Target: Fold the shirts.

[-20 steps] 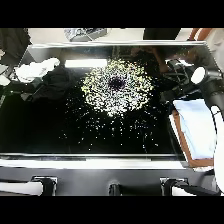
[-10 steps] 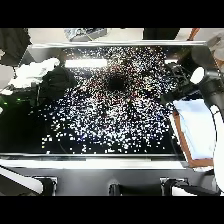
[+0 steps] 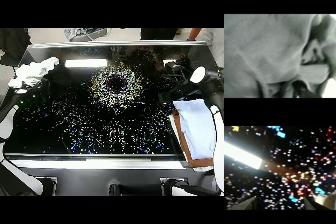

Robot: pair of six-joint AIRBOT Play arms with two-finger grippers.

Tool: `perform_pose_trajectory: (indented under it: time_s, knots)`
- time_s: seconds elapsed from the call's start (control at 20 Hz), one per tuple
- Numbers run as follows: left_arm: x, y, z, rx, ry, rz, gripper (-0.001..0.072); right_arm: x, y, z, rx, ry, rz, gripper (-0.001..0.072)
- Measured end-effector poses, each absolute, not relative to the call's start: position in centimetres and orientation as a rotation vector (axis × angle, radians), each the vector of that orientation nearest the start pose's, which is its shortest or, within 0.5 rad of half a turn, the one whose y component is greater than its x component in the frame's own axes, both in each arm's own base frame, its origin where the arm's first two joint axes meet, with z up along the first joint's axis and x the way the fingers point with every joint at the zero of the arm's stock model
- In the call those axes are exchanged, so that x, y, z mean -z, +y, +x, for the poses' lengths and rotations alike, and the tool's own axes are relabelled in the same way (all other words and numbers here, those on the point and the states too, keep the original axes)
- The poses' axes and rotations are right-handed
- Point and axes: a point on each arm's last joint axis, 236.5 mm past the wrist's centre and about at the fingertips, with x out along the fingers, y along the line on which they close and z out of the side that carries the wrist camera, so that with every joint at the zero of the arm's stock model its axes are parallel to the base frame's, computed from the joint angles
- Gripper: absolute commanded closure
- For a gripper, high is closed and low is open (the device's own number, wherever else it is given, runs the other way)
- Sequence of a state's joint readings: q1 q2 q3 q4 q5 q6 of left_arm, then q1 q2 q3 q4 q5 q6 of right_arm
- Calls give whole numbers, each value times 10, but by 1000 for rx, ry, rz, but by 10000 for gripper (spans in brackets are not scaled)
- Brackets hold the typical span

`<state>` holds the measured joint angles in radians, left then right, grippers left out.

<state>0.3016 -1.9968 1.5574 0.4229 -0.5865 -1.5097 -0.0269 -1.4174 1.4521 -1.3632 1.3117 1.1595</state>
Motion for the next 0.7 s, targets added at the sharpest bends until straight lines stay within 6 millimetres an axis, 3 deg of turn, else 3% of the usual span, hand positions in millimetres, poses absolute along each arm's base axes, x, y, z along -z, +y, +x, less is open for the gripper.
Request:
perform_pose_trajectory:
  time_s: [0.05,0.2,0.25,0.35,0.45,0.5,0.6,0.7]
  knots:
    - [75,64,621,-123,737,-1267,674,-52,38,421,-380,1222,-154,31]
    - [76,48,614,-56,795,-1269,678,-51,43,414,-400,1244,-133,34]
    - [64,43,613,-14,795,-1242,678,-51,44,412,-404,1251,-133,41]
    - [19,36,615,83,740,-1154,678,-56,43,409,-418,1250,-154,42]
    - [-51,28,611,192,648,-1019,678,-67,37,405,-406,1230,-194,43]
    - [-97,18,603,258,590,-941,678,-77,33,404,-391,1208,-220,43]
    - [-188,-14,572,400,490,-791,678,-101,25,397,-360,1157,-265,44]
    - [-274,-52,526,518,380,-646,678,-132,21,388,-332,1085,-293,45]
